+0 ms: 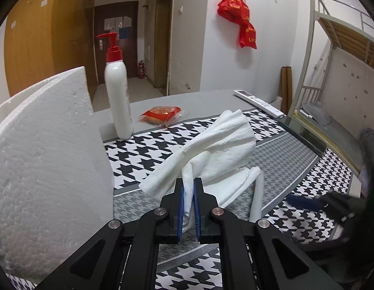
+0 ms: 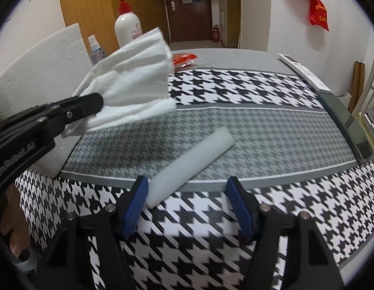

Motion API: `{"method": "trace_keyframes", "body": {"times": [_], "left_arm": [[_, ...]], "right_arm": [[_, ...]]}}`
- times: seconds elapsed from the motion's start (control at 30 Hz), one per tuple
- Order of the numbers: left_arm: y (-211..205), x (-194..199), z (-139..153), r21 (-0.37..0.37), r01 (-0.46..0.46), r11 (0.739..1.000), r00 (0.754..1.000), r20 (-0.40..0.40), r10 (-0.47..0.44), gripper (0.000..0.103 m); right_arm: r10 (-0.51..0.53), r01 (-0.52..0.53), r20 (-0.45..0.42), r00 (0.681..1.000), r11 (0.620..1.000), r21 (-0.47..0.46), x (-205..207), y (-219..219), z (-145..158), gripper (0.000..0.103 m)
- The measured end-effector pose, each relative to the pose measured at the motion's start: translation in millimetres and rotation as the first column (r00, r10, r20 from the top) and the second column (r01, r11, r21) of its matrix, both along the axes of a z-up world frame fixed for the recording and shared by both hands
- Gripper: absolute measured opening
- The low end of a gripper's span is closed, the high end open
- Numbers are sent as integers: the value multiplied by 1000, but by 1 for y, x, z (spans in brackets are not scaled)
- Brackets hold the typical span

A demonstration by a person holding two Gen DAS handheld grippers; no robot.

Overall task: Organize soft objects
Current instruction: 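Lower the right gripper toward the white foam stick while the left gripper holds the towel, then grasp the white foam stick with the right gripper and lift it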

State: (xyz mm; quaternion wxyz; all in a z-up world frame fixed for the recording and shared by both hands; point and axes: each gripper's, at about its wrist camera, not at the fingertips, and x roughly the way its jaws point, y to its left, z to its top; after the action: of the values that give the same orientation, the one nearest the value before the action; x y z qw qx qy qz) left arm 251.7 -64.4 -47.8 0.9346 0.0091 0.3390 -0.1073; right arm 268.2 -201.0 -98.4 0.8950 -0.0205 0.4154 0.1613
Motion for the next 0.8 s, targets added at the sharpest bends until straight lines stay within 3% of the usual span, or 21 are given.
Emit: {"method": "trace_keyframes", "body": {"times": [0.13,0.37,0.8], "left_arm": [[-5,-3,-2,-3,20,1000,1000,4,-20,8],[-6,-9,-3,-26,17,1000,999,29,-16,8],[1,-13,-3,-40,-7,999,998,54,9,8]], "right_arm": [[-70,71,52,996,997,-27,-14,-19,13,71],[-76,76,13,997,997,25,-15,-8,6,71],[-161,163,-59,985,986,26,8,10,-12,71]]}}
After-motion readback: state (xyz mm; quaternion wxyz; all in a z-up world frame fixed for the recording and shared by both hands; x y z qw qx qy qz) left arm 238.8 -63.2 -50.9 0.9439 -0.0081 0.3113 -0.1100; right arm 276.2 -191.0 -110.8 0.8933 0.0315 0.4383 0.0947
